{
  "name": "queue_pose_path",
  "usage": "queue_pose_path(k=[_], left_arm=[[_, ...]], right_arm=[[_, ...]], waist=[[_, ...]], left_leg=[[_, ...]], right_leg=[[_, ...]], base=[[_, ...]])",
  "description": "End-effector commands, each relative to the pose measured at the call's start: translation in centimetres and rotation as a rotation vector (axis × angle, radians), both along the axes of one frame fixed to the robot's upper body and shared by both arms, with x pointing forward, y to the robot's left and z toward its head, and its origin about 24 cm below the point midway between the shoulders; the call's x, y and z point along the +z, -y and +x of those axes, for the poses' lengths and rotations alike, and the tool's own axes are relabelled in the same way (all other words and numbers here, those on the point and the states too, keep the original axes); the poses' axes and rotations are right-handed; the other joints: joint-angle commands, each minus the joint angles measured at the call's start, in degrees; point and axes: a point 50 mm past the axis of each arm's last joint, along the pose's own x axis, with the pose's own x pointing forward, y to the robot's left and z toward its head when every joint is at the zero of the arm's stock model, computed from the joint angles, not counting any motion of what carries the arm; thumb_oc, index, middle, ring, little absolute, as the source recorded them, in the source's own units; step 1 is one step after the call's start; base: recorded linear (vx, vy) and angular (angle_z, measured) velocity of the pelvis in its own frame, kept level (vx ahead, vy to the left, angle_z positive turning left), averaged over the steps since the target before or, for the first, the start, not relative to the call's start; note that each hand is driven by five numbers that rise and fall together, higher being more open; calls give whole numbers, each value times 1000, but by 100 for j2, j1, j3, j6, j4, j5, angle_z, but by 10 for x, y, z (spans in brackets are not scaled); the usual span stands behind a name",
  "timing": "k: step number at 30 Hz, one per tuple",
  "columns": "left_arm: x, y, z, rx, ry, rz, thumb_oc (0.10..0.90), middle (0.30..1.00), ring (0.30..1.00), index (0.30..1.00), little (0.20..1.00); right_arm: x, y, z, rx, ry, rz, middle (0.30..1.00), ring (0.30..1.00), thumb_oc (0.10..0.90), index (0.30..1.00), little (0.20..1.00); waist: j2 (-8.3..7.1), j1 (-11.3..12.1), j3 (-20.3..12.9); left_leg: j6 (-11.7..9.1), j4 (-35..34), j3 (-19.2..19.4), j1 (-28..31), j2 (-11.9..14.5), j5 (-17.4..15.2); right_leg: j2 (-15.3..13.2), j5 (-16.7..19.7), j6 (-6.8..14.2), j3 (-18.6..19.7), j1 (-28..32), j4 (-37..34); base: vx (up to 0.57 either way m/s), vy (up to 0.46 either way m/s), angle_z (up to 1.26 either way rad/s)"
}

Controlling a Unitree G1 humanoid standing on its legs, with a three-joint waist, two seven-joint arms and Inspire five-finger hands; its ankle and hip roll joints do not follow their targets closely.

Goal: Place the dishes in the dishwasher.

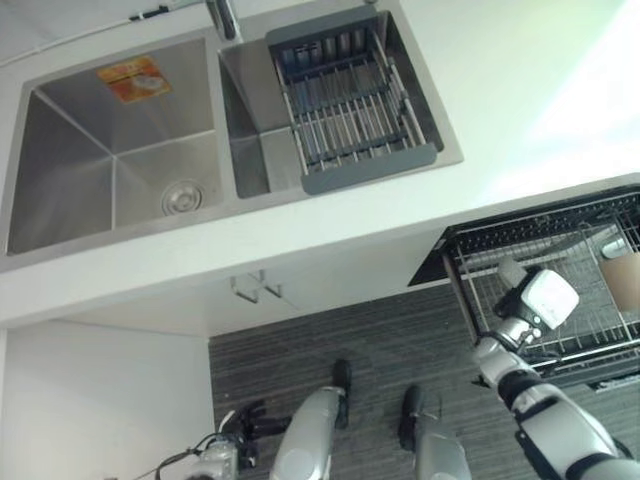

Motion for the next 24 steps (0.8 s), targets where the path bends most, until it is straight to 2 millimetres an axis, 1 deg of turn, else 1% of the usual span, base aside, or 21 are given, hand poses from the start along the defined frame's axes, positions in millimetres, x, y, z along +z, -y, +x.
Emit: queue_pose_path(k=[1, 5, 6, 8, 9, 11, 13, 14, 15, 17, 19, 22, 24], left_arm=[[-6, -9, -25, 35, -55, 22, 800, 900, 900, 900, 900], [-10, -8, -36, 33, -80, 19, 800, 900, 900, 900, 900], [-11, -7, -38, 35, -82, 17, 800, 900, 900, 900, 900], [-12, -5, -40, 37, -87, 13, 800, 900, 900, 900, 900], [-12, -4, -41, 35, -90, 12, 800, 900, 900, 900, 900], [-12, -5, -41, 27, -96, 16, 800, 900, 900, 900, 900], [-12, -7, -42, 25, -106, 25, 800, 900, 900, 900, 900], [-12, -9, -42, 25, -117, 32, 800, 900, 900, 900, 900], [-12, -9, -43, 23, -127, 38, 800, 900, 900, 900, 900], [-13, -9, -46, 23, -144, 47, 800, 900, 900, 900, 900], [-15, -8, -54, 32, -164, 52, 800, 900, 900, 900, 900], [-17, -9, -63, 46, -186, 55, 800, 900, 900, 900, 900], [-17, -9, -63, 46, -186, 55, 800, 900, 900, 900, 900]], right_arm=[[14, -3, 12, 143, 83, -32, 900, 900, 800, 900, 900], [-5, -14, 1, 217, 31, 27, 900, 900, 800, 900, 900], [-10, -15, -1, 221, -2, 75, 900, 900, 800, 900, 900], [-27, -18, -9, 242, -82, 263, 900, 900, 800, 900, 900], [-34, -23, -11, 300, -142, 342, 900, 900, 800, 900, 900], [-50, -38, -18, 420, -278, 439, 900, 900, 800, 900, 900], [-65, -49, -27, 484, -405, 577, 900, 900, 800, 900, 900], [-75, -56, -36, 518, -469, 638, 900, 900, 800, 900, 900], [-80, -59, -42, 521, -498, 691, 900, 900, 800, 900, 900], [-89, -61, -52, 491, -512, 796, 900, 900, 800, 900, 900], [-96, -61, -61, 464, -505, 867, 900, 900, 800, 900, 900], [-98, -58, -67, 421, -440, 957, 900, 900, 800, 900, 900], [-98, -58, -67, 421, -440, 957, 900, 900, 800, 900, 900]], waist=[[36, 7, -569], [9, -18, -678], [-1, -28, -705], [-19, -48, -752], [-29, -50, -782], [-71, -31, -843], [-136, -11, -916], [-186, 0, -984], [-218, 9, -1034], [-265, 33, -1136], [-295, 44, -1247], [-320, 40, -1321], [-320, 40, -1321]], left_leg=[[-396, -67, -618, 100, 3, -317], [-403, -67, -532, 230, 40, -357], [-408, -67, -514, 253, 51, -371], [-417, -67, -485, 304, 72, -392], [-422, -67, -477, 327, 79, -401], [-432, -67, -443, 389, 108, -413], [-448, -67, -403, 450, 151, -409], [-462, -67, -368, 508, 191, -412], [-467, -67, -348, 554, 215, -419], [-484, -67, -331, 630, 256, -430], [-487, -67, -318, 724, 273, -457], [-488, -67, -299, 818, 301, -492], [-488, -67, -299, 818, 301, -492]], right_leg=[[-267, 313, 226, -132, 50, -171], [-304, 295, 235, -181, 161, -171], [-309, 285, 241, -188, 179, -171], [-308, 268, 234, -193, 222, -171], [-305, 251, 230, -193, 247, -171], [-322, 227, 231, -235, 321, -171], [-338, 212, 235, -302, 403, -171], [-347, 198, 233, -353, 471, -171], [-354, 186, 231, -394, 523, -171], [-365, 159, 227, -457, 614, -171], [-359, 131, 224, -488, 709, -171], [-341, 90, 210, -491, 800, -171], [-341, 90, 210, -491, 800, -171]], base=[[39, 6, 1], [18, 5, 1], [40, 10, 3], [15, 3, 2], [35, -2, 1], [52, -25, 1], [89, -58, 2], [130, -62, 3], [123, -45, 5], [151, -26, 13], [175, -15, 10], [98, -6, 3], [57, 11, -1]])
